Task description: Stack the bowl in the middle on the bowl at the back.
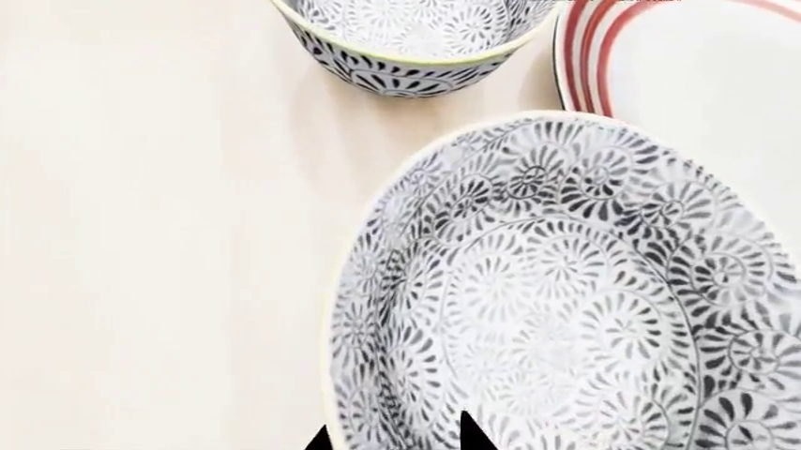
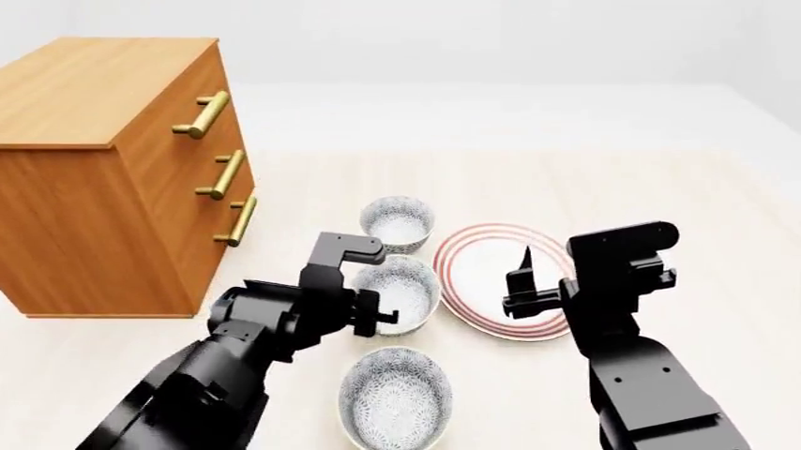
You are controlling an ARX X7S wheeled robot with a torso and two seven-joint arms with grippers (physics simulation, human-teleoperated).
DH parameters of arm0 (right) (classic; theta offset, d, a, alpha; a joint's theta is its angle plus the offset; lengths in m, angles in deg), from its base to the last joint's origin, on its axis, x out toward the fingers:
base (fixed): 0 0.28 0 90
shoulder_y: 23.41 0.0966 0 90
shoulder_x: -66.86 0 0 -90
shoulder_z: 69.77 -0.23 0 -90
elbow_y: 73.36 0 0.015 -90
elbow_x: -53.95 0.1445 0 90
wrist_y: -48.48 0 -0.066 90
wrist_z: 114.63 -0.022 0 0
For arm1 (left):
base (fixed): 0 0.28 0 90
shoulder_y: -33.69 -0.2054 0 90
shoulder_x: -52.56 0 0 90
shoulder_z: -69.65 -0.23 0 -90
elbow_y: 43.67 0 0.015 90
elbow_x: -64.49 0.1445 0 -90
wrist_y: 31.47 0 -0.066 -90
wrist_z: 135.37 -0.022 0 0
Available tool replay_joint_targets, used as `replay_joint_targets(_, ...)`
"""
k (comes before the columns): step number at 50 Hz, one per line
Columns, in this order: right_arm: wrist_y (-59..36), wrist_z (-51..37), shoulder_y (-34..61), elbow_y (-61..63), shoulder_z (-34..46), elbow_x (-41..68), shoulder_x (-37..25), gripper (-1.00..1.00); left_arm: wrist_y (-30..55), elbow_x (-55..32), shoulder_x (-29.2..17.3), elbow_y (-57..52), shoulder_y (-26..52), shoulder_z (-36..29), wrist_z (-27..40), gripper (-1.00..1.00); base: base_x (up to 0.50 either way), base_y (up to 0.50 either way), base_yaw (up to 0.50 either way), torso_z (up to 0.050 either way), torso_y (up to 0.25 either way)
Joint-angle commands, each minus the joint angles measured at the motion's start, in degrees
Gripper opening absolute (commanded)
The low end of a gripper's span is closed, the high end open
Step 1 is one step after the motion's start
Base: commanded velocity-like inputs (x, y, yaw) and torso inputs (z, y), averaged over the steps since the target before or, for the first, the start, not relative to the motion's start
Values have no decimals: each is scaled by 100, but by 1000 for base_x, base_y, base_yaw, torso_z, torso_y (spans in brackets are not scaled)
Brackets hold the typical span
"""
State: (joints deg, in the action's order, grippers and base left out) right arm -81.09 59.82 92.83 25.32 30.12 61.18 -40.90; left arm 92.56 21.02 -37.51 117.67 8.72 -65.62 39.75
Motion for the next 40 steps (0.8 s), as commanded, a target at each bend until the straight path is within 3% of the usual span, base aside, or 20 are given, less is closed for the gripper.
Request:
replay_joint_targets(1,20,-14,-71,19,-2,26,-22,100,-417,-1111,2,310,93,-1059,63,-100,0,0,0,0,0)
replay_joint_targets(11,214,-34,111,-405,98,-25,66,100,-503,-1336,-116,235,180,-839,227,-100,0,0,0,0,0)
replay_joint_targets(30,210,-46,460,-795,217,-44,151,100,-34,-2031,-1011,-1723,-80,-279,1097,-100,0,0,0,0,0)
replay_joint_targets(35,-15,13,-161,114,-116,175,-182,100,174,-2275,-1282,-2328,-157,-116,1336,-100,0,0,0,0,0)
replay_joint_targets(40,-78,-32,36,-112,61,77,-103,100,400,-2553,-1542,-2930,-239,55,1570,-100,0,0,0,0,0)
